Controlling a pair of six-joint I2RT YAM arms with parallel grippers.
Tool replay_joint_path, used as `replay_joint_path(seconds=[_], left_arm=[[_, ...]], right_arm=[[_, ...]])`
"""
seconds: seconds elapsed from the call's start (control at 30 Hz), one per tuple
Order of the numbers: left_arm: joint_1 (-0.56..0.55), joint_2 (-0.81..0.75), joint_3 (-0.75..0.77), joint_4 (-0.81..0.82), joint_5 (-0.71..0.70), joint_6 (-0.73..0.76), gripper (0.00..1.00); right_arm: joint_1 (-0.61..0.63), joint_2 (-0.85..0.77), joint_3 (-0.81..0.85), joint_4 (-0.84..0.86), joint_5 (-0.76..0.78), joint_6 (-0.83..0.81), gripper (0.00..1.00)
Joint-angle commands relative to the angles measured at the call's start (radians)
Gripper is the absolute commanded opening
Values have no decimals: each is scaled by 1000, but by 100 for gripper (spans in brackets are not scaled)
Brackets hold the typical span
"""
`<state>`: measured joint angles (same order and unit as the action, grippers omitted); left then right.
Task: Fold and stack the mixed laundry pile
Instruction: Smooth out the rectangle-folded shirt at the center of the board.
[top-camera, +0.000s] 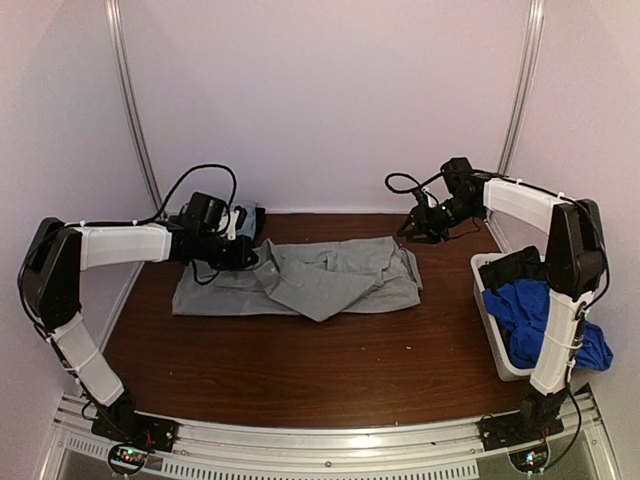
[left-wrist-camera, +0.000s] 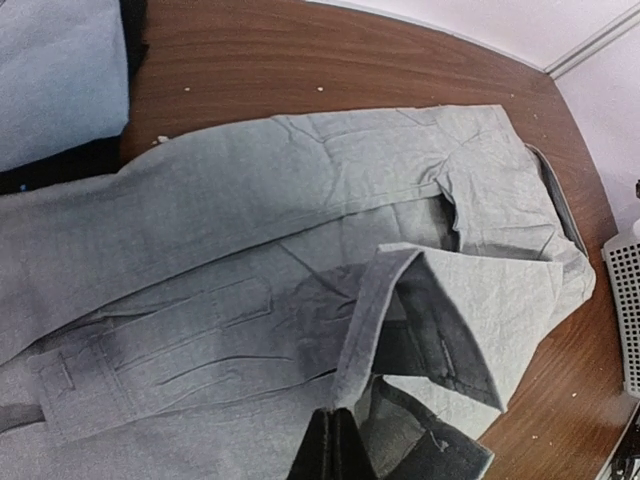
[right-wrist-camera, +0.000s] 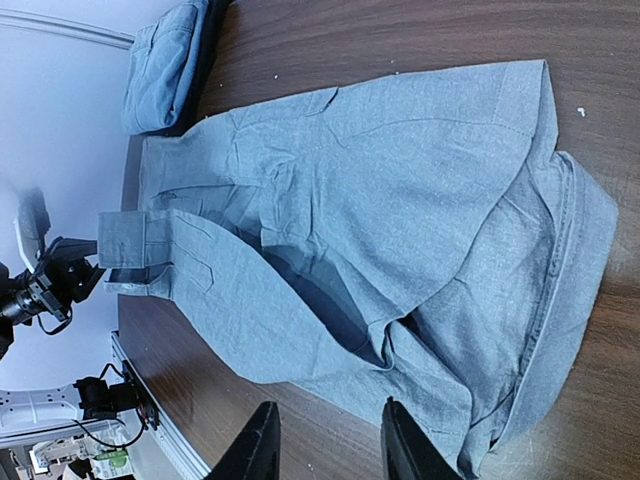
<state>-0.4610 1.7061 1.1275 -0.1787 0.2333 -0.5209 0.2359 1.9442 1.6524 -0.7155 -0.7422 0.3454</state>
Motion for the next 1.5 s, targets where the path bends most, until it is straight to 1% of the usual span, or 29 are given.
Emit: replay_joint_path(seconds=[0.0, 0.17, 0.37, 0.5, 0.93, 1.23, 1.47], left_arm=[[53, -70, -56, 103, -38, -25, 0], [115, -91, -89, 115, -51, -17, 0], [170, -56, -81, 121, -40, 13, 0], [184, -17, -43, 101, -52, 46, 0], [251, 9, -41, 97, -101, 50, 0], [268, 65, -1, 58, -115, 83, 0], [280, 56, -1, 23, -157, 84, 0]], right_arm=[[9, 41, 50, -13, -23, -16, 36], [20, 71, 74, -15, -26, -16, 36], [36, 97, 100, -26, -27, -19, 37], [49, 106, 107, -28, -25, -19, 36], [81, 137, 132, -34, -23, -16, 37], [99, 165, 161, -37, -26, -10, 37], [120, 199, 208, -48, -23, -4, 37]])
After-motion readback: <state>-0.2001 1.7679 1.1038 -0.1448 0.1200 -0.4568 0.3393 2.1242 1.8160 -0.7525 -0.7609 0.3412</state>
